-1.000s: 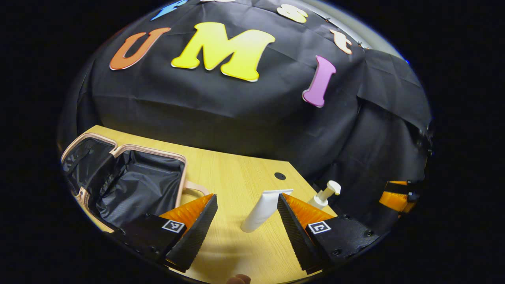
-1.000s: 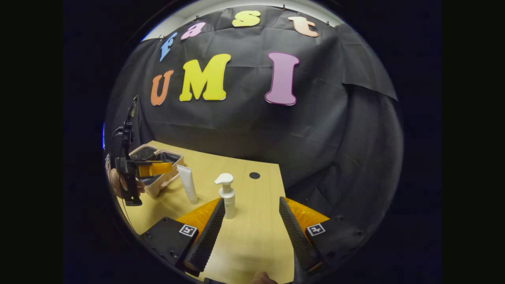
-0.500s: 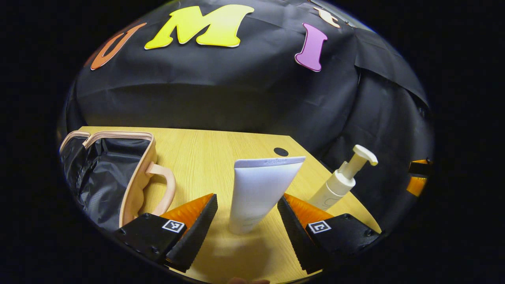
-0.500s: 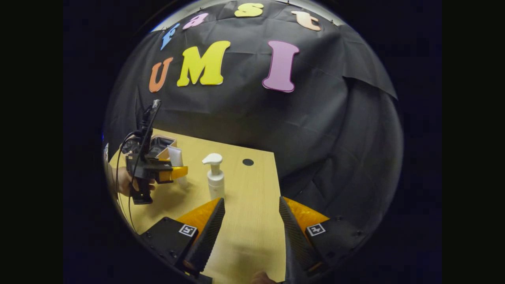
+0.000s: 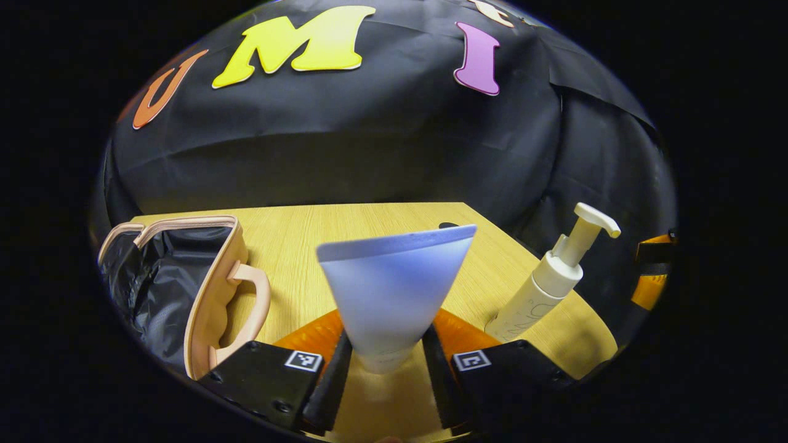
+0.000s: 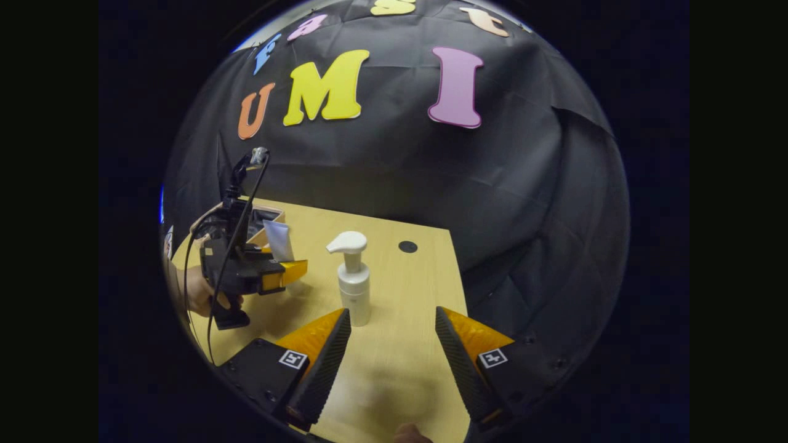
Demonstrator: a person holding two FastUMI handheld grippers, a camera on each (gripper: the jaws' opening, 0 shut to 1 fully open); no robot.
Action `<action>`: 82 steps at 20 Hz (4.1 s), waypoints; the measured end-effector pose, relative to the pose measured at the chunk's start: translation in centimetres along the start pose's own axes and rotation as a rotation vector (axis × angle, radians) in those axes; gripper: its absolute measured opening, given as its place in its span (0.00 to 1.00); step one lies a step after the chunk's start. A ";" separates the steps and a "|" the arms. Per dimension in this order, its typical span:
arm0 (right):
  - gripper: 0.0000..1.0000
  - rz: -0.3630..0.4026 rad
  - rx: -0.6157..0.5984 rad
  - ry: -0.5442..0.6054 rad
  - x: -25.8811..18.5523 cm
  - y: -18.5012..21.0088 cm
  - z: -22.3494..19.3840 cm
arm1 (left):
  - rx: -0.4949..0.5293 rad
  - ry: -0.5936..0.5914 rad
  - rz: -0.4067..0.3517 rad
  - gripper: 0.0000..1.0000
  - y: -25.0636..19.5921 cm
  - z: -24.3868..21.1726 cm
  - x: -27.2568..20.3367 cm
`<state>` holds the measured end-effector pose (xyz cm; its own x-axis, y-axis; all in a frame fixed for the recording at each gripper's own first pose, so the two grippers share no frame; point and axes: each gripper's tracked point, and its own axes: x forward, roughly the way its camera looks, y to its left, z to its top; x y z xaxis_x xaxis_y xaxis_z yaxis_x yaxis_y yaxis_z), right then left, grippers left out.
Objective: First open the suitcase, pack the skin care products into it, and then close the suitcase.
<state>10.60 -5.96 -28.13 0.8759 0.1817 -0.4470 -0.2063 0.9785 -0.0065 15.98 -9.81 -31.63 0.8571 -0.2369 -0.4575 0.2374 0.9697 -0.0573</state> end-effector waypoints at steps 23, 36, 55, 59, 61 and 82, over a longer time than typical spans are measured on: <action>0.70 0.045 0.019 0.089 12.6 4.6 -3.2 | -0.219 -0.012 0.210 0.55 6.2 2.7 -21.4; 0.49 -0.031 0.045 0.097 6.0 7.7 -2.7 | -0.195 -0.004 0.318 0.55 17.3 4.2 -26.9; 0.49 -0.096 0.070 0.099 -4.6 16.2 -0.6 | -0.160 0.382 0.289 0.55 28.1 -4.7 -13.6; 0.49 -0.103 0.059 0.119 -4.6 17.0 -1.1 | -0.060 0.397 0.286 0.55 28.3 -3.9 -12.0; 0.49 -0.101 0.055 0.127 -4.6 17.4 -1.2 | -0.043 0.401 0.292 0.54 28.5 -3.9 -11.2; 0.49 0.015 0.026 0.120 -1.5 24.9 4.3 | -0.149 0.383 0.271 0.67 29.4 -4.6 -9.7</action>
<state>6.02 18.59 -23.73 0.8137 0.1850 -0.5511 -0.2063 0.9782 0.0237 12.52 21.27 -32.99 0.6427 0.0370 -0.7652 -0.0625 0.9980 -0.0042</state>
